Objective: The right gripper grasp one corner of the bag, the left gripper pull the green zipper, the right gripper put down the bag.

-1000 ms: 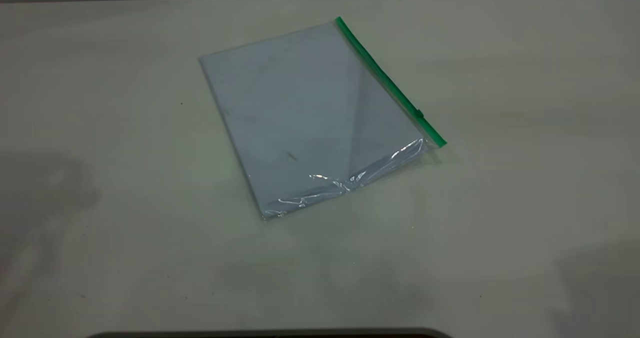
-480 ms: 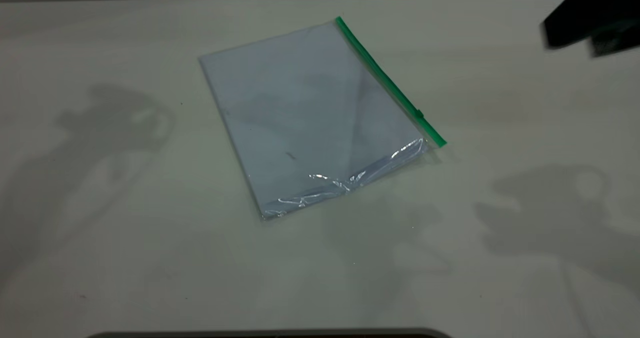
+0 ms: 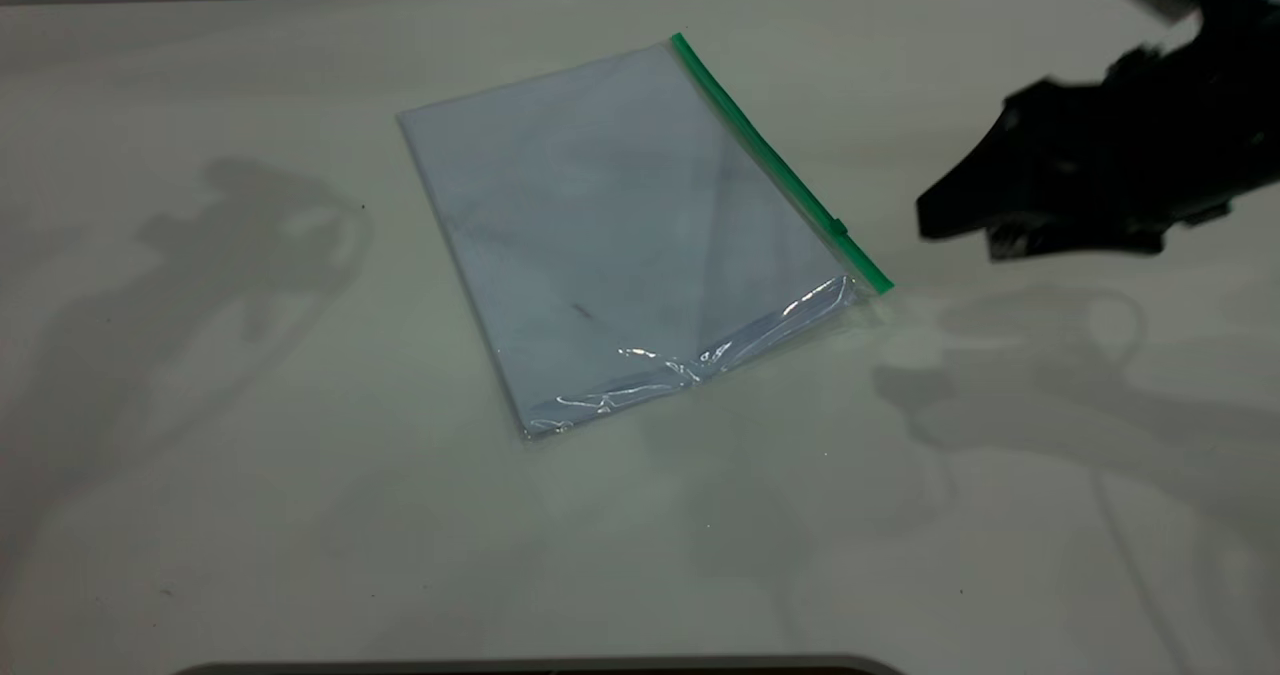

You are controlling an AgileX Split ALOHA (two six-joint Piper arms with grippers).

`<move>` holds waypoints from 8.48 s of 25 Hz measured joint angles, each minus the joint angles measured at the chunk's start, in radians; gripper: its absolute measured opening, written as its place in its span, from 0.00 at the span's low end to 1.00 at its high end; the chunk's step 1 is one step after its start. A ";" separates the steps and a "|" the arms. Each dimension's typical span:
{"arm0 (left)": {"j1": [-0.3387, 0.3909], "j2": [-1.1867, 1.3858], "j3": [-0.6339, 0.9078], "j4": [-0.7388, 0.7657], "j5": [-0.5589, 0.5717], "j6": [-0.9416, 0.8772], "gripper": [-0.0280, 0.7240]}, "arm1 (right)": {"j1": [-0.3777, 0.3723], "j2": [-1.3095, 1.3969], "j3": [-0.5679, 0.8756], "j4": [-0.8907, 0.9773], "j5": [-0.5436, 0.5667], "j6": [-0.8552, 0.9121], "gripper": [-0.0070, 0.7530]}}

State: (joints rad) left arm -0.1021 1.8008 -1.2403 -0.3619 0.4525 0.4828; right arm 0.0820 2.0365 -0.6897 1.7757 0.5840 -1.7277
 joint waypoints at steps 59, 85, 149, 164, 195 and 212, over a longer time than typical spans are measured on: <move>-0.008 0.001 -0.002 -0.006 -0.039 0.091 0.82 | 0.057 0.421 -0.483 -0.094 0.140 -0.038 0.05; -0.347 0.370 -0.372 -0.029 -0.125 0.498 0.82 | 0.054 0.085 -0.485 -0.219 -0.051 -0.186 0.05; -0.409 0.542 -0.651 -0.202 0.202 1.216 0.07 | 0.118 0.085 -0.485 -0.297 -0.005 -0.239 0.05; -0.407 0.542 -0.653 -0.267 0.195 1.231 0.31 | 0.118 0.085 -0.485 -0.296 -0.007 -0.236 0.05; -0.444 0.585 -0.658 -0.314 0.105 1.351 0.11 | 0.116 0.087 -0.482 -0.306 -0.034 -0.235 0.05; -0.356 0.586 -0.659 -0.226 0.131 1.204 0.11 | 0.057 0.087 -0.484 -0.283 0.041 -0.194 0.05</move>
State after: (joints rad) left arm -0.4578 2.3866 -1.8995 -0.5882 0.5837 1.6866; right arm 0.1386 2.1234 -1.1733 1.4928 0.6255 -1.9215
